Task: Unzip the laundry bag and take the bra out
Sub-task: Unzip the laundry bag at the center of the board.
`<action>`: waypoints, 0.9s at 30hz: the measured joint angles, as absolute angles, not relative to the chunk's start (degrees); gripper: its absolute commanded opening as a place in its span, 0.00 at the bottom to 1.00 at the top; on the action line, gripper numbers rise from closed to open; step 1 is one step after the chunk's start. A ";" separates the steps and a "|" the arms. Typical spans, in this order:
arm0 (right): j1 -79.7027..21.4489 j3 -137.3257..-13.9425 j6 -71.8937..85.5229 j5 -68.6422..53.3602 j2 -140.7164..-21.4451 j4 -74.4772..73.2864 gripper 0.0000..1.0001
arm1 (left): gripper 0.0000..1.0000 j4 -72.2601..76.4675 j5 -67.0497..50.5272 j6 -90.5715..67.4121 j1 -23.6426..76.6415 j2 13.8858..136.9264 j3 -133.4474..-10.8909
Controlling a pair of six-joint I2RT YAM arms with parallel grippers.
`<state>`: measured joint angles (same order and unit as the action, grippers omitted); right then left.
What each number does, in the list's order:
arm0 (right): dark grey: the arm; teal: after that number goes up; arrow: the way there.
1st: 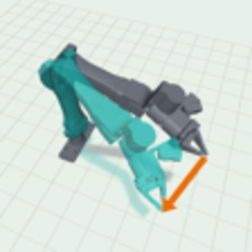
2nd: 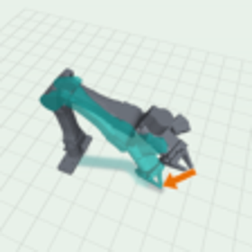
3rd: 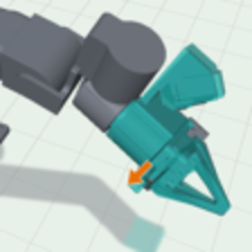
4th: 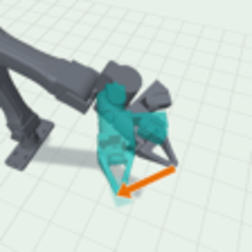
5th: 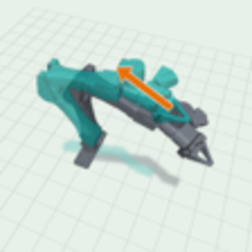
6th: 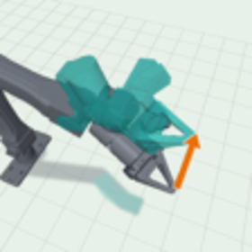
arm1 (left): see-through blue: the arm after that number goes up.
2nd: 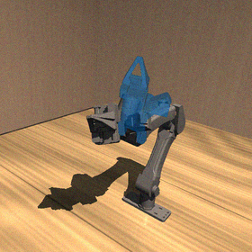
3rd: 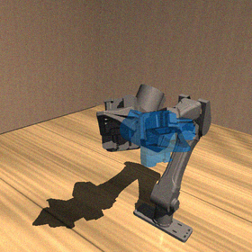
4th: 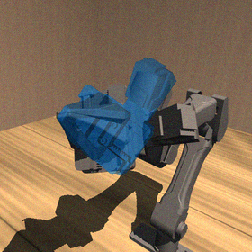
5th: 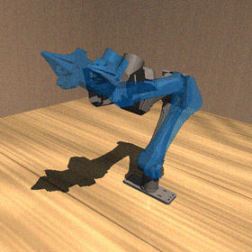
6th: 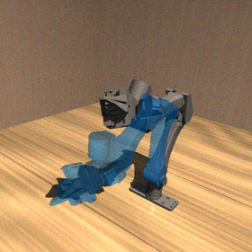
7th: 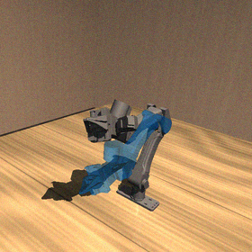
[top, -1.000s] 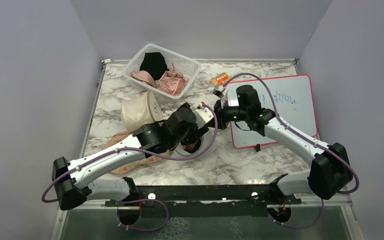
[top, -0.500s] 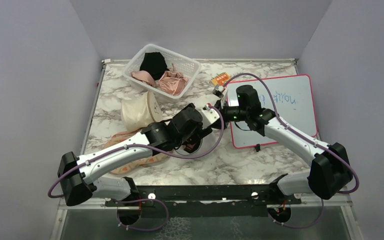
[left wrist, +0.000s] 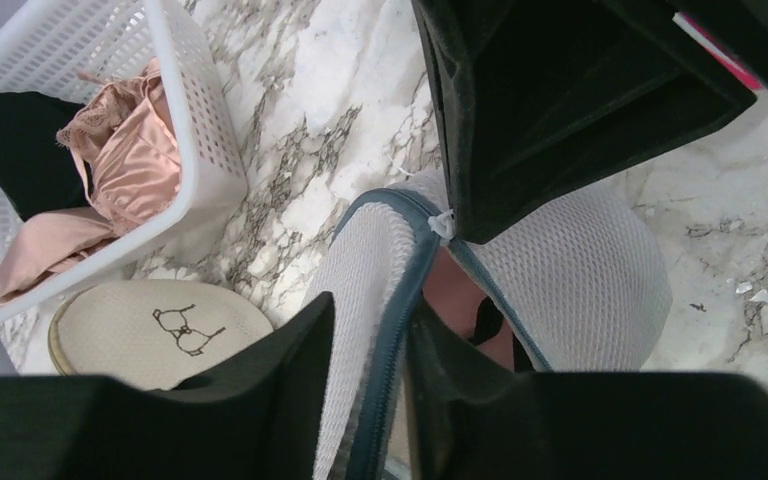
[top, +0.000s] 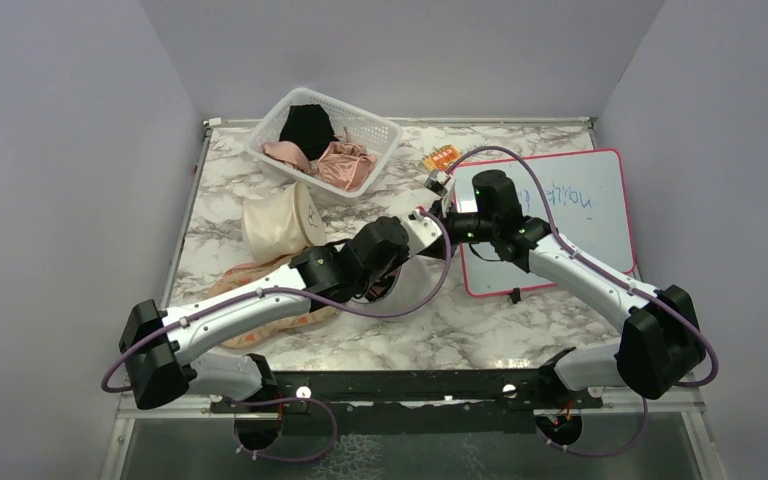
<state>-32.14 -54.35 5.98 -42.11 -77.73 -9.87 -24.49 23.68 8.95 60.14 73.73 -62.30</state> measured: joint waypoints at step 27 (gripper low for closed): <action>-32.23 -56.29 6.13 -42.06 -83.90 -5.19 0.01 | 0.00 -18.15 8.86 28.47 60.88 53.54 -51.86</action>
